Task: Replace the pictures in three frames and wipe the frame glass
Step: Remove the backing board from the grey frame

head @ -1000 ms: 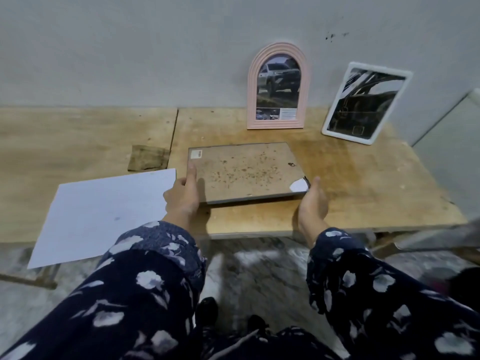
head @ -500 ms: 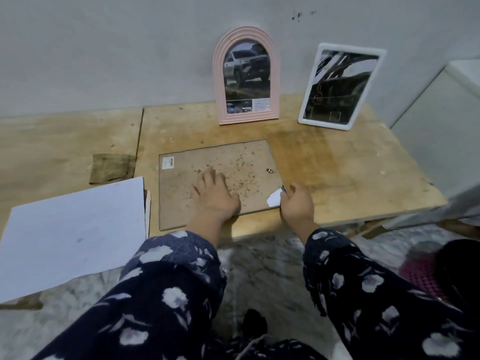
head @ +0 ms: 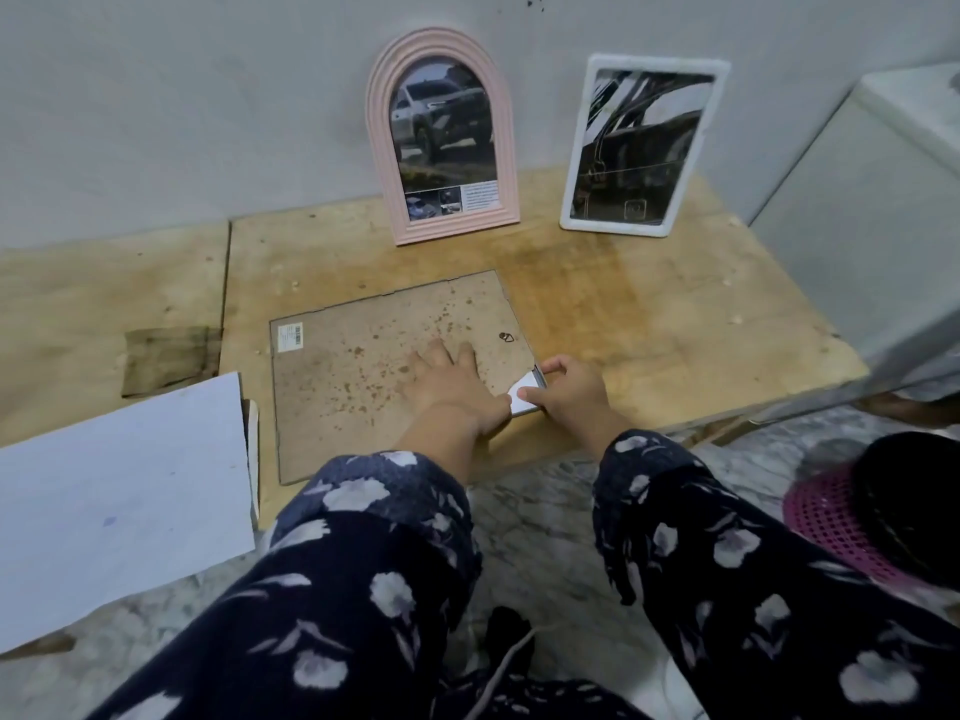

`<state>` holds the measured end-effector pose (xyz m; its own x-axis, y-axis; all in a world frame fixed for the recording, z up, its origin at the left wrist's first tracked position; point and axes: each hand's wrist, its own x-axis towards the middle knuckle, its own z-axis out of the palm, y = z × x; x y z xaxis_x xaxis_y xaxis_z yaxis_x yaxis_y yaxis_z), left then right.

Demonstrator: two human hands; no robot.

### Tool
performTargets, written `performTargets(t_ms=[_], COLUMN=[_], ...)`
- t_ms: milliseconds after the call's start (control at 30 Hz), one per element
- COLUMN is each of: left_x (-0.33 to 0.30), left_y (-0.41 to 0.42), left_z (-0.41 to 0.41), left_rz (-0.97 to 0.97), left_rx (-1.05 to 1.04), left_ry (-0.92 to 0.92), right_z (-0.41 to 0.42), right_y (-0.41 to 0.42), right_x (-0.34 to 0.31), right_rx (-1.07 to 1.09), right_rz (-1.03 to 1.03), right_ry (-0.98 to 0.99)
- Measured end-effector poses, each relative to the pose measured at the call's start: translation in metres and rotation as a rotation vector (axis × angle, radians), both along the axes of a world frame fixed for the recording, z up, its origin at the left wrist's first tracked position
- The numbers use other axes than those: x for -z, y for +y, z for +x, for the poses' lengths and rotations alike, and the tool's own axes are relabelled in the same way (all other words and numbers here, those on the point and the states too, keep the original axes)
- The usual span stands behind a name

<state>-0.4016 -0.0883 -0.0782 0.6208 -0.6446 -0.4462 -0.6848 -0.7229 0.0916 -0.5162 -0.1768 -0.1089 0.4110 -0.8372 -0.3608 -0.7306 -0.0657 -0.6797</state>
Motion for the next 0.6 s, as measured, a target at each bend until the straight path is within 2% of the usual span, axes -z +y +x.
performTargets(t_ms=[133, 333, 467, 600], left_x=[-0.002, 0.002, -0.001, -0.005], left_y=[-0.009, -0.028, -0.040, -0.044], left_z=[0.003, -0.002, -0.006, -0.010], left_rz=[0.070, 0.200, 0.218, 0.196], left_rx=[0.054, 0.154, 0.319, 0.387], left_ry=[-0.002, -0.103, -0.193, -0.271], right_z=[-0.004, -0.001, -0.004, -0.005], right_y=[-0.004, -0.004, -0.003, -0.004], right_x=[-0.001, -0.002, -0.004, -0.003], right_rx=[-0.010, 0.009, -0.003, -0.012], right_rz=[0.016, 0.049, 0.054, 0.050], right_ry=[-0.018, -0.022, -0.036, -0.051])
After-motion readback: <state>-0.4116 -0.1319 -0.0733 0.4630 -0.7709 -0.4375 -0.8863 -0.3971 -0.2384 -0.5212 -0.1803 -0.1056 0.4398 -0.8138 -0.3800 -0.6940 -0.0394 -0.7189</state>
